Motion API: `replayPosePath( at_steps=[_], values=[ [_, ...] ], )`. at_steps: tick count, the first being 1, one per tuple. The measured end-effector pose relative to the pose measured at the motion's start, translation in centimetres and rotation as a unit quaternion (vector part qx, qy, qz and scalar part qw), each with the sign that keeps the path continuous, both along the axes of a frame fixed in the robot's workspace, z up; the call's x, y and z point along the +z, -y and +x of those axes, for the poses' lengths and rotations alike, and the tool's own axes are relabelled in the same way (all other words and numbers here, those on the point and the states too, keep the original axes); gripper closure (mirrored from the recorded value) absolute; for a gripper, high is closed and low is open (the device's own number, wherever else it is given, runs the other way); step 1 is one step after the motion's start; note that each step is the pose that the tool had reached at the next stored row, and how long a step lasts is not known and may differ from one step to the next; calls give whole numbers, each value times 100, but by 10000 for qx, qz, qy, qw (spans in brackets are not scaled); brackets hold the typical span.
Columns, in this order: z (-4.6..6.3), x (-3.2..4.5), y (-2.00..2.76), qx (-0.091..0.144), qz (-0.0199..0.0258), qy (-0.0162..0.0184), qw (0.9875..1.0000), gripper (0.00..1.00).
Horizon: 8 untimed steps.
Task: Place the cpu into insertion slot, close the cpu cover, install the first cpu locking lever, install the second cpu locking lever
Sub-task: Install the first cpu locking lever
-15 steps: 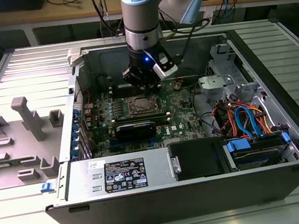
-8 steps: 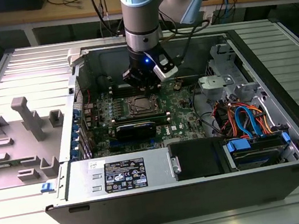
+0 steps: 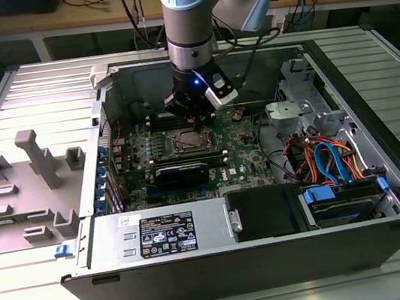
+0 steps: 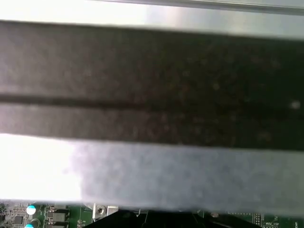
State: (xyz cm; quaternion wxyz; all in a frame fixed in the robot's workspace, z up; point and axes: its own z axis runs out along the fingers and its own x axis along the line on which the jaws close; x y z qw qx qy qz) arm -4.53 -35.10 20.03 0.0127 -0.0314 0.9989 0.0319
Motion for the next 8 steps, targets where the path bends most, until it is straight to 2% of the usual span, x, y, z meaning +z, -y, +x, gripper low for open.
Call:
replayPosePath(
  at_steps=[3,8],
  values=[
    [0,-2,-1,0,1,0,10000,89],
    [-3,6,5,0,62,-8,10000,89]
  ],
)
